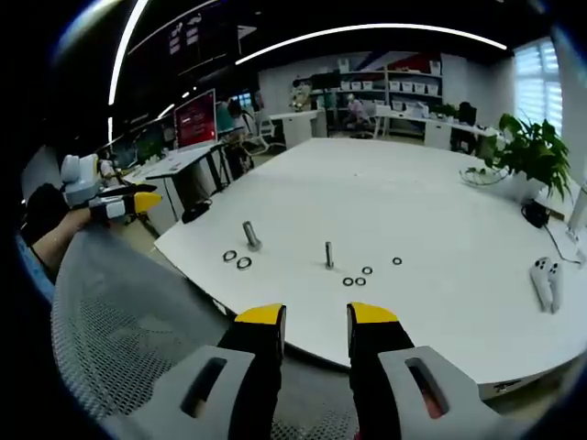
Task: Place the washer onto the threaded stud by aligning its center hole with the stud, sliding it down to the base, and recovering from edge contact or off-axis alignment until the washer reaches the visible bottom stop.
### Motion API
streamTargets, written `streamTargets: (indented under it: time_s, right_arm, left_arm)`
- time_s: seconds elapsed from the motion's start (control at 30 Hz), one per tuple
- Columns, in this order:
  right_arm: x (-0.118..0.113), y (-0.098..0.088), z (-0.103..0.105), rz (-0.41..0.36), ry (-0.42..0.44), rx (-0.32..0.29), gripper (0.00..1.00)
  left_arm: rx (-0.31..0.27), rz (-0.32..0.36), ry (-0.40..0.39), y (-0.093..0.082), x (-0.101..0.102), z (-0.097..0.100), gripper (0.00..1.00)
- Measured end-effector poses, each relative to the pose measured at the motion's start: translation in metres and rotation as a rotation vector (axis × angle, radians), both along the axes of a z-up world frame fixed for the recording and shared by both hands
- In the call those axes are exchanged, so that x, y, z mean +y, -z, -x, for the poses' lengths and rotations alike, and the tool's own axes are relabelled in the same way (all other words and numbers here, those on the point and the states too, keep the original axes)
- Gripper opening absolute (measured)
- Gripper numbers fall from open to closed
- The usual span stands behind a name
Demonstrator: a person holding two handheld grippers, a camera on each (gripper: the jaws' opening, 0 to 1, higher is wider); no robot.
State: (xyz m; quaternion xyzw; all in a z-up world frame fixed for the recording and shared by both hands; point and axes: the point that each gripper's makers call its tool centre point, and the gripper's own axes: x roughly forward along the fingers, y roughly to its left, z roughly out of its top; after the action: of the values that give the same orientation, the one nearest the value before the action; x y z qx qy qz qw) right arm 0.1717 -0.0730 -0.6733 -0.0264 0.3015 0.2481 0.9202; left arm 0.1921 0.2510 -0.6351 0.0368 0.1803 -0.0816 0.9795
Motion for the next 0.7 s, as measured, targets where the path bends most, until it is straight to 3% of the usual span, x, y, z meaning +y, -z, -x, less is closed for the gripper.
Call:
streamTargets:
  time_s: [0.57,0.7]
  right_arm:
    - [0.0010,0.0010,0.0006,0.004,-0.014,0.007,0.27]
    - [0.0010,0.0009,0.0008,0.002,-0.014,0.007,0.27]
  left_arm:
    - [0.020,0.005,0.011,0.0024,-0.0030,0.0012,0.45]
    - [0.001,0.018,0.000,-0.0011,-0.0018,0.0007,0.45]
